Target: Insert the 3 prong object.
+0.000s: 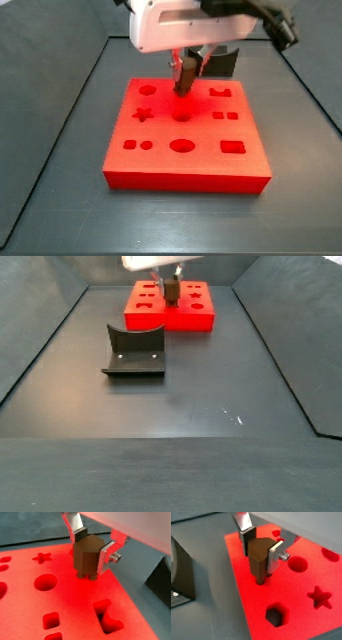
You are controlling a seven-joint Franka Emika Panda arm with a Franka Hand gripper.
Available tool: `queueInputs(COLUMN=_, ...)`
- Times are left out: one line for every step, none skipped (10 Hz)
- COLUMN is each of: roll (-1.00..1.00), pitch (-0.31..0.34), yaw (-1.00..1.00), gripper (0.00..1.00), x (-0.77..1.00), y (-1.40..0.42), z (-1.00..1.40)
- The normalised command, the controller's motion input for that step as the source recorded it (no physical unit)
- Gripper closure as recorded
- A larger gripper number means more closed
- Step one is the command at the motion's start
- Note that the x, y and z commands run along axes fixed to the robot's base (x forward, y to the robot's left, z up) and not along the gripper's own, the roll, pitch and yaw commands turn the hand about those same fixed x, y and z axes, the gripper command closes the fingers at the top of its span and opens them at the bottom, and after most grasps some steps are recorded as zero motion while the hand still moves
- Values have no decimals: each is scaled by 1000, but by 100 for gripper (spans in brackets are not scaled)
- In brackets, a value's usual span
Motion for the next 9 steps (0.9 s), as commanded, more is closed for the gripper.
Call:
queueInputs(roll=-140, pitch=356, yaw=-251, gripper=100, x=23, y=0, z=-434)
queueInputs(roll=-130, pitch=391, yaw=-117, gripper=100, x=109, y=0, z=-369)
queueInputs(roll=-103, pitch=403, yaw=-37, gripper=100, x=160, y=0, z=-346)
queueInputs(roll=0, pitch=180, yaw=0, gripper=100, x=43, y=0, z=-129)
queueInputs(roll=-36, pitch=213, yaw=0, gripper=100, x=0, y=0, z=-269)
queueInputs(roll=-70, pitch=314, yaw=0, gripper=100, x=0, y=0, z=-517)
queueInputs(roll=-47, pitch=350, yaw=0, gripper=100, x=20, y=0, z=-477)
queueInputs(roll=-33, pitch=369, yaw=-3, gripper=100, x=57, y=0, z=-446)
queueInputs(roll=0, pitch=149, yaw=0, gripper=100, x=0, y=0, z=-180)
